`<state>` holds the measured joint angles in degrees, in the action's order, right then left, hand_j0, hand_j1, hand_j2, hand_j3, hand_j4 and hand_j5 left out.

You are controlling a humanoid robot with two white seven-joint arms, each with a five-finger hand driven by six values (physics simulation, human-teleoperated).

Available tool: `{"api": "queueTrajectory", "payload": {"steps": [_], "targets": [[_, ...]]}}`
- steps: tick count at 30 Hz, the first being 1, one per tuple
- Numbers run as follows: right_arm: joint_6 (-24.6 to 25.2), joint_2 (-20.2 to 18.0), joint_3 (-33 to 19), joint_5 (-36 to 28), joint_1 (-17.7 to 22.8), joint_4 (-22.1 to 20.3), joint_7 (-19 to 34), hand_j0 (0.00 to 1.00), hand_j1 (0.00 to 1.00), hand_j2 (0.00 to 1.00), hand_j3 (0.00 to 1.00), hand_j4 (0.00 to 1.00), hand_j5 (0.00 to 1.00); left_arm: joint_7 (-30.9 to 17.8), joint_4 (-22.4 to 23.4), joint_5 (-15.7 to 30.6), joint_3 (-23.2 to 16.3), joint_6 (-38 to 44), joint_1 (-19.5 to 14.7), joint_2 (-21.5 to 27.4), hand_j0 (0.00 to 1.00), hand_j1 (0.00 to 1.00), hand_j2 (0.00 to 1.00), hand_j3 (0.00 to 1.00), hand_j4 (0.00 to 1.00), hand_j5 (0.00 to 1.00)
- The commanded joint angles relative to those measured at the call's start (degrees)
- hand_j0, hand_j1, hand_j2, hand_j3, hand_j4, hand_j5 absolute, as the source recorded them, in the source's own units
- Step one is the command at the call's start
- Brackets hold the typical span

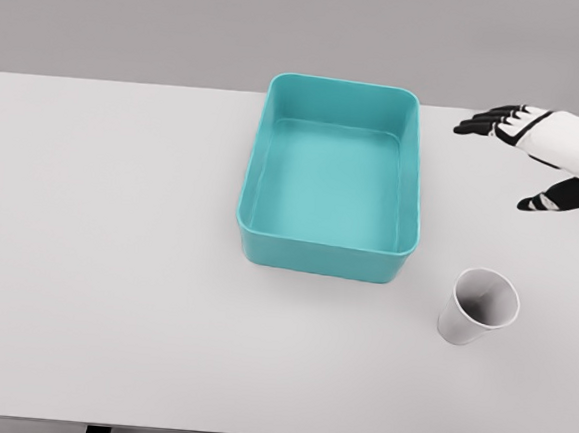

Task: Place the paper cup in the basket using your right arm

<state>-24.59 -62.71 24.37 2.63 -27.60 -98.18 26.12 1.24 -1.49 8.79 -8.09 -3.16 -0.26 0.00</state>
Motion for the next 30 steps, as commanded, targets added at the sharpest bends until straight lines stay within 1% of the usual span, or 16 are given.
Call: {"api": "queueTrajectory", "payload": {"steps": [1,6,7,8,9,11,12,14,15,17,20,22,24,26,28,30], "targets": [[0.5,0.4,0.33,0.88,0.0,-0.26,0.42,1.0,1.0,1.0,1.0,1.0,1.0,-0.01,0.0,0.0,0.0,0.0,0.0,0.0,1.0,1.0,1.0,1.0,1.0,1.0],[1.21,1.28,0.16,0.62,0.88,-0.35,-0.46,1.0,1.0,1.0,1.0,1.0,1.0,-0.01,0.0,0.0,0.0,0.0,0.0,0.0,1.0,1.0,1.0,1.0,1.0,1.0],[1.38,0.4,-0.28,-0.52,1.05,0.52,0.24,1.0,1.0,1.0,1.0,1.0,1.0,-0.01,0.0,0.0,0.0,0.0,0.0,0.0,1.0,1.0,1.0,1.0,1.0,1.0],[1.03,-0.3,-0.28,-4.03,1.58,3.33,4.36,1.0,1.0,1.0,1.0,1.0,1.0,-0.01,0.0,0.0,0.0,0.0,0.0,0.0,1.0,1.0,1.0,1.0,1.0,1.0],[0.77,-0.31,-0.28,-11.4,1.76,6.5,8.88,1.0,1.0,1.0,1.0,1.0,1.0,-0.01,0.0,0.0,0.0,0.0,0.0,0.0,1.0,1.0,1.0,1.0,1.0,1.0],[0.59,0.48,-0.11,-27.66,1.85,15.02,8.88,1.0,1.0,1.0,1.0,1.0,1.0,-0.01,0.0,0.0,0.0,0.0,0.0,0.0,1.0,1.0,1.0,1.0,1.0,1.0],[0.15,1.71,-0.2,-34.26,1.85,19.07,8.88,1.0,1.0,1.0,1.0,1.0,1.0,-0.01,0.0,0.0,0.0,0.0,0.0,0.0,1.0,1.0,1.0,1.0,1.0,1.0],[-2.21,3.3,-0.37,-40.07,2.02,23.37,8.88,1.0,1.0,1.0,1.0,1.0,1.0,-0.01,0.0,0.0,0.0,0.0,0.0,0.0,1.0,1.0,1.0,1.0,1.0,1.0],[-2.66,3.21,-0.2,-39.99,3.07,24.35,8.88,1.0,1.0,1.0,1.0,1.0,1.0,-0.01,0.0,0.0,0.0,0.0,0.0,0.0,1.0,1.0,1.0,1.0,1.0,1.0],[-3.1,2.68,0.07,-39.02,7.03,24.44,8.88,1.0,1.0,1.0,1.0,1.0,1.0,-0.01,0.0,0.0,0.0,0.0,0.0,0.0,1.0,1.0,1.0,1.0,1.0,1.0],[-7.76,0.49,-0.02,-33.83,11.25,24.09,8.88,1.0,1.0,1.0,1.0,1.0,1.0,-0.01,0.0,0.0,0.0,0.0,0.0,0.0,1.0,1.0,1.0,1.0,1.0,1.0],[-9.69,-2.33,0.07,-33.83,13.18,23.91,8.88,1.0,1.0,1.0,1.0,1.0,1.0,-0.01,0.0,0.0,0.0,0.0,0.0,0.0,1.0,1.0,1.0,1.0,1.0,1.0],[-10.41,-2.59,0.33,-33.57,15.47,22.42,8.88,1.0,1.0,1.0,1.0,1.0,1.0,-0.01,0.0,0.0,0.0,0.0,0.0,0.0,1.0,1.0,1.0,1.0,1.0,1.0],[-10.41,-3.65,0.59,-32.96,16.61,21.01,8.88,1.0,1.0,1.0,1.0,1.0,1.0,-0.01,0.0,0.0,0.0,0.0,0.0,0.0,1.0,1.0,1.0,1.0,1.0,1.0],[-10.41,-3.38,3.14,-32.96,16.79,20.74,8.88,1.0,1.0,1.0,1.0,1.0,1.0,-0.01,0.0,0.0,0.0,0.0,0.0,0.0,1.0,1.0,1.0,1.0,1.0,1.0],[-10.41,-3.03,4.11,-32.69,16.79,20.75,8.88,1.0,1.0,1.0,1.0,1.0,1.0,-0.01,0.0,0.0,0.0,0.0,0.0,0.0,1.0,1.0,1.0,1.0,1.0,1.0]]}}
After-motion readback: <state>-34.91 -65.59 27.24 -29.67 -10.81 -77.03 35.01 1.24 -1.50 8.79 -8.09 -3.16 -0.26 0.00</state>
